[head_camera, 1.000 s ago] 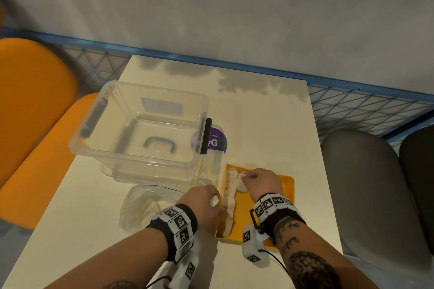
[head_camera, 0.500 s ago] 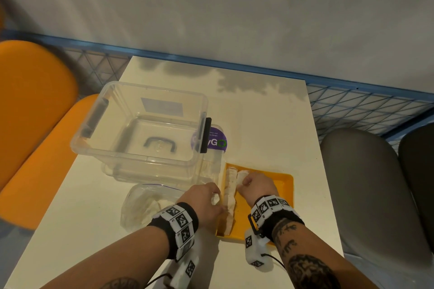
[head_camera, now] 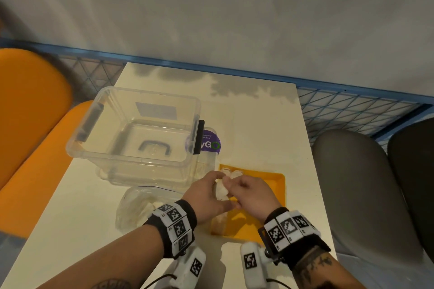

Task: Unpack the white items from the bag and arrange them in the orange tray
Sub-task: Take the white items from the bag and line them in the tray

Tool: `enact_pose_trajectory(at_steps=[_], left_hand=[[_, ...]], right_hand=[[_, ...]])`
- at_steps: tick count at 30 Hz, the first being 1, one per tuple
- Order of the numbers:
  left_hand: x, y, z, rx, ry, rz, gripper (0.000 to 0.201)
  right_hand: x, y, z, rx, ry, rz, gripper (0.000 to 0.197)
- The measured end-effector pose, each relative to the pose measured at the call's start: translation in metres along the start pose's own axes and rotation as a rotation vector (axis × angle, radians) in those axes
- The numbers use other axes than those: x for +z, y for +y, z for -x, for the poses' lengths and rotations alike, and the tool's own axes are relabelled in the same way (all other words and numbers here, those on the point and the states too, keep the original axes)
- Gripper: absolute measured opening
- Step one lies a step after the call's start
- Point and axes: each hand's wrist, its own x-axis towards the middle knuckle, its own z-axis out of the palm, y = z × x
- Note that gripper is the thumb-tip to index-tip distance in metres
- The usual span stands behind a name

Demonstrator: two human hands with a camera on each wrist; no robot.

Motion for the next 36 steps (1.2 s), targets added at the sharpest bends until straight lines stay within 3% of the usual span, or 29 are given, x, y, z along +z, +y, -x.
enact_pose_trajectory(at_steps=[3, 8, 13, 15, 18, 21, 25, 36], left_hand=[[0.004, 0.006, 0.002, 0.026, -0.034, 0.056, 0.078], [0.007, 0.003, 0.007, 0.021, -0.076, 0.258, 0.033], [0.008, -0.003, 0.008, 0.016, -0.076, 0.152, 0.029], [0.007, -0.009, 0.007, 0.014, -0.012, 0.079, 0.026], [0.002, -0.020, 0.005, -0.005, 0.086, -0.048, 0.020], [0.000, -0.024, 0.002, -0.013, 0.061, -0.135, 0.026], [0.005, -0.026, -0.002, -0.026, -0.019, -0.258, 0.045], [0.005, -0.028, -0.006, -0.052, -0.066, -0.262, 0.050]], right_hand=[[0.000, 0.007, 0.007, -0.055, 0.083, 0.031, 0.013], [-0.017, 0.017, 0.011, -0.073, 0.152, 0.029, 0.009], [-0.017, 0.024, 0.018, -0.140, 0.123, 0.177, 0.012], [-0.019, 0.031, 0.018, -0.121, 0.127, 0.252, 0.012], [-0.018, 0.041, 0.017, -0.070, 0.002, 0.433, 0.016], [-0.012, 0.049, 0.009, -0.034, -0.136, 0.610, 0.018], [-0.007, 0.049, -0.016, 0.002, -0.187, 0.730, 0.016], [-0.005, 0.031, -0.074, 0.045, -0.008, 0.780, 0.009]])
